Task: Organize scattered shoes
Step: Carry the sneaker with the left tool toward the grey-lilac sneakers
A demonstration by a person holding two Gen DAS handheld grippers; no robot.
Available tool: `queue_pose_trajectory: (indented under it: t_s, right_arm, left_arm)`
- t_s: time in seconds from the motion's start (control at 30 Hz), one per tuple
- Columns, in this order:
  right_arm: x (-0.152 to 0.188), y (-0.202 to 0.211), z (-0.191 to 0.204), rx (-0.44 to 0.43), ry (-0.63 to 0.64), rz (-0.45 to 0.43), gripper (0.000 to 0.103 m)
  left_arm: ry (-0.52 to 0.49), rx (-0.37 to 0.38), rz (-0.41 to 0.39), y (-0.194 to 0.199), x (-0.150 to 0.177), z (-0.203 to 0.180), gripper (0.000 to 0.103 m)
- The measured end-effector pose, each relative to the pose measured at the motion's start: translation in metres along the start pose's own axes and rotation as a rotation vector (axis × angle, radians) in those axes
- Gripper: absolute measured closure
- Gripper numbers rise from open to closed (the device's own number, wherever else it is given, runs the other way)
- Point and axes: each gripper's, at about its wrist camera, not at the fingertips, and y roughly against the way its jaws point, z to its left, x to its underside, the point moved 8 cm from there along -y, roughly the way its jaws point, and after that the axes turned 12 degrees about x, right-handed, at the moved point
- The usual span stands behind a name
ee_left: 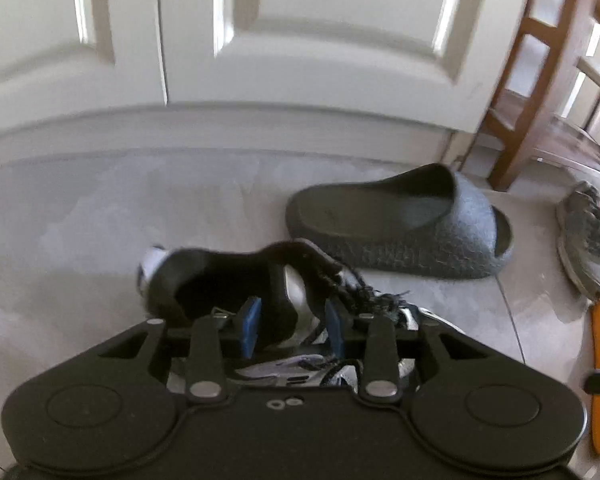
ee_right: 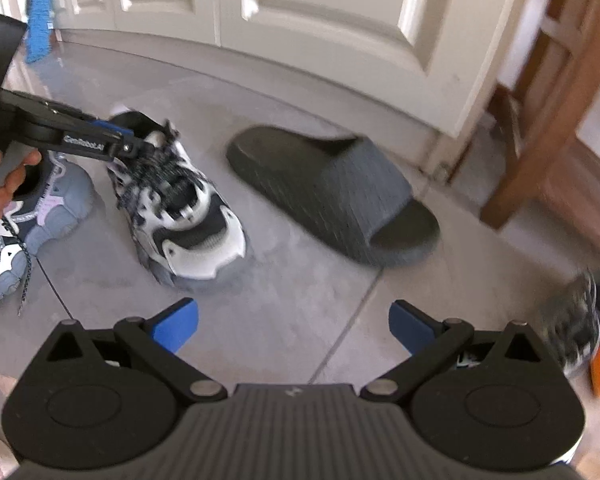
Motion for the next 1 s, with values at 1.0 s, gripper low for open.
queue_pose_trajectory:
  t_s: [1.0]
  right_arm:
    - [-0.024,0.022,-0.006,-0.071,-0.054,-0.100,0.001]
  left_arm:
    - [0.025,0.558,0.100,0.075,0.131,-0.106,0.091]
